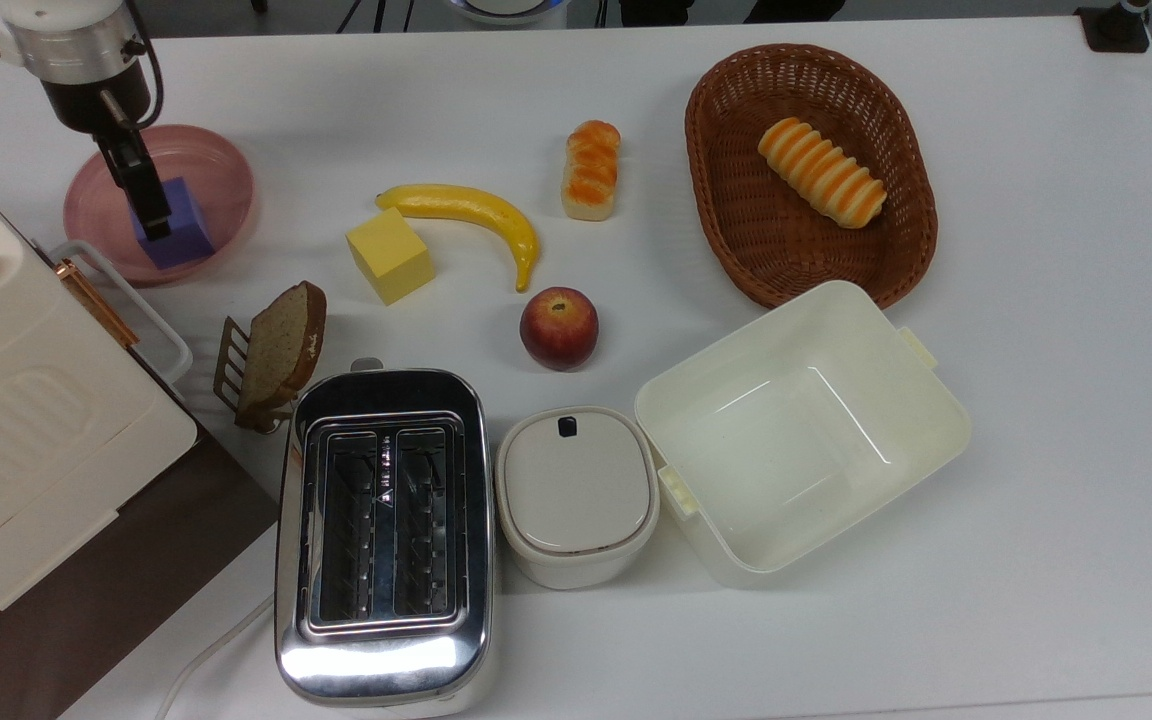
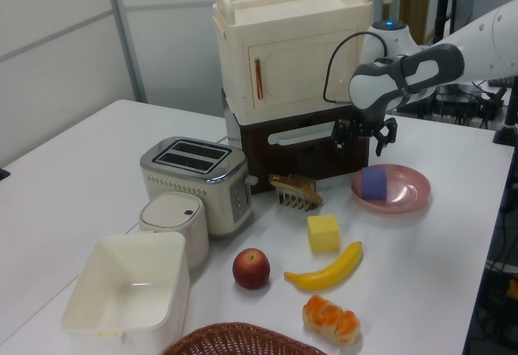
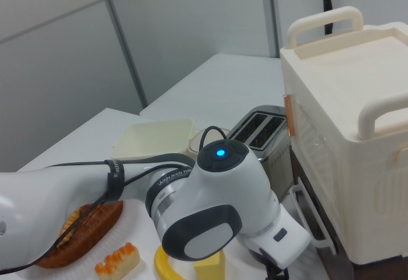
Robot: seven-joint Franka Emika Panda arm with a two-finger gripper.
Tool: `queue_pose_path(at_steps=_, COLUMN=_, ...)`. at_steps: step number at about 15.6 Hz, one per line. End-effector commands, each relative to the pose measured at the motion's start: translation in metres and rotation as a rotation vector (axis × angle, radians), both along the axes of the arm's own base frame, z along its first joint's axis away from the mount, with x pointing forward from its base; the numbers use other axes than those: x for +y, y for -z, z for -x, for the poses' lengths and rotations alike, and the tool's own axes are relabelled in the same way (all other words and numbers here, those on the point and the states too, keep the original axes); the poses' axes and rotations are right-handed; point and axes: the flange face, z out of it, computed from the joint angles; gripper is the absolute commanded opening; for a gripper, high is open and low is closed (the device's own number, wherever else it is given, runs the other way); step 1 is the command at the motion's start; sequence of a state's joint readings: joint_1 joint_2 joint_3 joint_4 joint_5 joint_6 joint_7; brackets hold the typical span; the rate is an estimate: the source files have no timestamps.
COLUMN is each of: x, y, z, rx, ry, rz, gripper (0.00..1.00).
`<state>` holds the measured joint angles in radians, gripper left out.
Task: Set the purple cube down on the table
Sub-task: 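Lower the gripper around the purple cube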
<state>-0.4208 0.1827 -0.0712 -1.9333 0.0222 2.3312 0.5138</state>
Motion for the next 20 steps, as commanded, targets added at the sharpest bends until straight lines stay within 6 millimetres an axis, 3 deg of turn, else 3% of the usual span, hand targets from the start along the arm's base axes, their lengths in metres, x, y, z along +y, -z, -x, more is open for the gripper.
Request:
queue_pose_path(at_steps=1, x=0.005, y=-0.007, z=0.004, rx=-0.012, ry=0.161, rz=-0.042, gripper=1.0)
queue_pose_path(at_steps=8, x=-0.004, y=0.015, z=0.017, rx=0.071, ry=0.184, rz=-0.063, gripper=1.0)
queue_pose_path(at_steps=13, x=-0.033, y=0.034, z=0.034, rx=0.111, ry=0.207, rz=-0.049, gripper=1.0)
queue_pose_path(at_steps=20, x=-0.032, y=0.053, z=0.03, rx=0.137, ry=0.184, rz=-0.042, gripper=1.0)
